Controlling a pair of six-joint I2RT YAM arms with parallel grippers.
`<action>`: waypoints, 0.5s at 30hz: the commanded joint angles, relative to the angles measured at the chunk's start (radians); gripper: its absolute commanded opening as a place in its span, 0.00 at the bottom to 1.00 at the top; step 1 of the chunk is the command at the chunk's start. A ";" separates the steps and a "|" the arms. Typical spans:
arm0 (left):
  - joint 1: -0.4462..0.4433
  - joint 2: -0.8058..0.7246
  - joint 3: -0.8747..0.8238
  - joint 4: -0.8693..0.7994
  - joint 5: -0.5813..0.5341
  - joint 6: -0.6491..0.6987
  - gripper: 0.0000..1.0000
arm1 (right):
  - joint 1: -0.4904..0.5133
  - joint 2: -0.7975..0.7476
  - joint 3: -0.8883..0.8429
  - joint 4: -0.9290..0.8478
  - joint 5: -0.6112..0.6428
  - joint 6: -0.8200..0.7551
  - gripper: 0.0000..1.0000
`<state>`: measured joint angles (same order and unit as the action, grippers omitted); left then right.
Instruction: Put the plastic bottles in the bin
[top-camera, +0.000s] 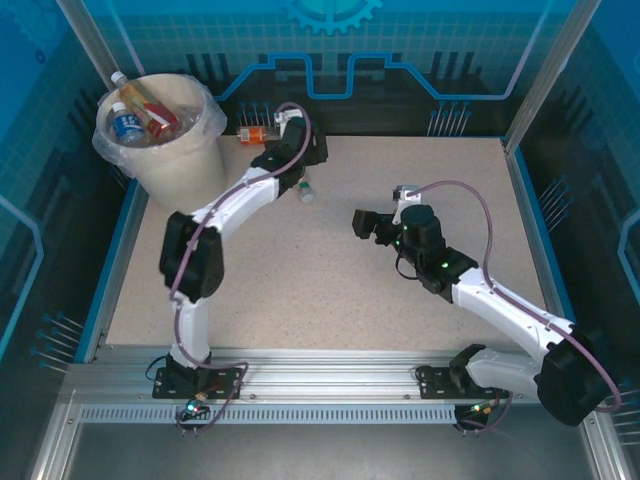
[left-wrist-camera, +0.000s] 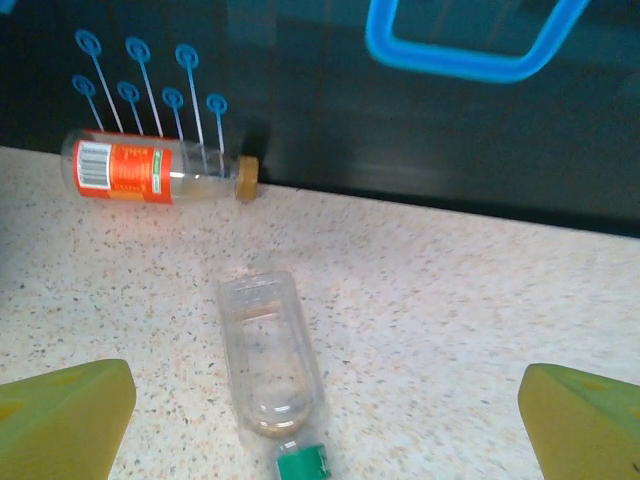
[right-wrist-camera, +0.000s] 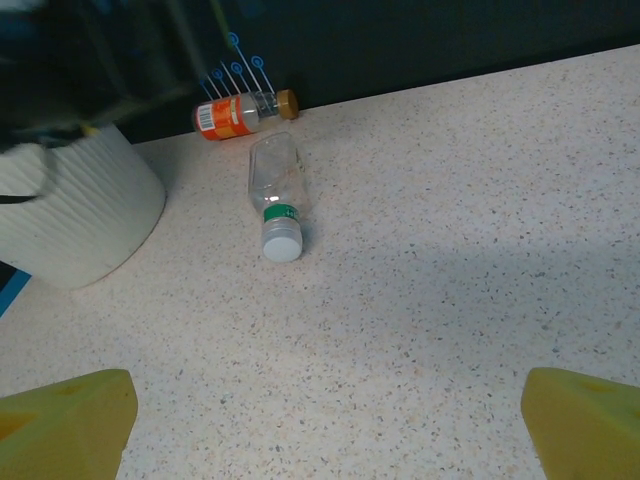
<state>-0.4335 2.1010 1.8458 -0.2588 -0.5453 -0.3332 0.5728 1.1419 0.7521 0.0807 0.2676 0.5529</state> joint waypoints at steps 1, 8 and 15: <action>0.015 0.124 0.175 -0.166 -0.058 0.000 0.99 | -0.013 -0.036 0.032 -0.050 -0.009 -0.029 1.00; 0.062 0.392 0.501 -0.390 0.048 -0.090 0.99 | -0.014 -0.095 0.009 -0.082 0.024 -0.032 1.00; 0.098 0.526 0.606 -0.424 0.076 -0.103 0.98 | -0.018 -0.143 -0.019 -0.087 0.055 -0.045 1.00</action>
<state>-0.3496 2.5874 2.4084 -0.6151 -0.4900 -0.4034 0.5678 1.0218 0.7517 0.0128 0.2916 0.5282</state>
